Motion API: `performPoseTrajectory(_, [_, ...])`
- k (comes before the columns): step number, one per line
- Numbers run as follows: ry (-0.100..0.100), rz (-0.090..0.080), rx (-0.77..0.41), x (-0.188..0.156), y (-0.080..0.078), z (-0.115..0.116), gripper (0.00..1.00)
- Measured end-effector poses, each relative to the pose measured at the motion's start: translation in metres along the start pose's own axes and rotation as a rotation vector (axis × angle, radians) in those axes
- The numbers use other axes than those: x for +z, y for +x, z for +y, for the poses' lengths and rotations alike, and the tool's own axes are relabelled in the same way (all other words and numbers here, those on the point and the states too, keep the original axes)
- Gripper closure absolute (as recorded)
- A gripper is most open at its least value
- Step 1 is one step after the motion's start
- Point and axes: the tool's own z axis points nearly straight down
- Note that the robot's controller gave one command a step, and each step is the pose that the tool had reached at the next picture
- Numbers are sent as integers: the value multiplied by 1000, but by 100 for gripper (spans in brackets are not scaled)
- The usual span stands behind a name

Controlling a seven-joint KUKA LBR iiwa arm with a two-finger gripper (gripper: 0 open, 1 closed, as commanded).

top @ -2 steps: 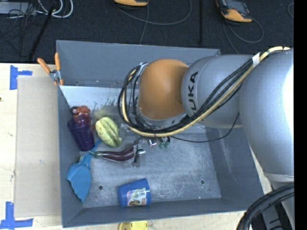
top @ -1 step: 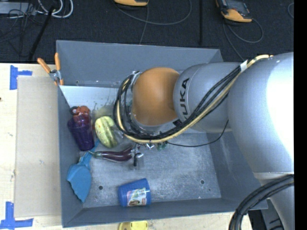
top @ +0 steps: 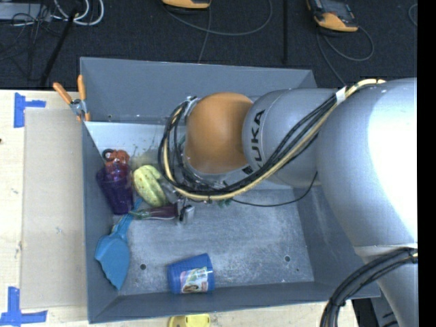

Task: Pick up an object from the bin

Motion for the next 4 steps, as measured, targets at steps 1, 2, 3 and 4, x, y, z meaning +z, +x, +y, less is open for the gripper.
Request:
performPoseTrajectory(1, [0, 0, 1, 0, 0, 0, 100])
performPoseTrajectory(2, [-1, -1, 2, -3, 2, 1, 100])
performPoseTrajectory(3, [-5, 16, 0, -5, 7, 3, 100])
performPoseTrajectory(4, [-6, 30, 1, 0, 8, 3, 100])
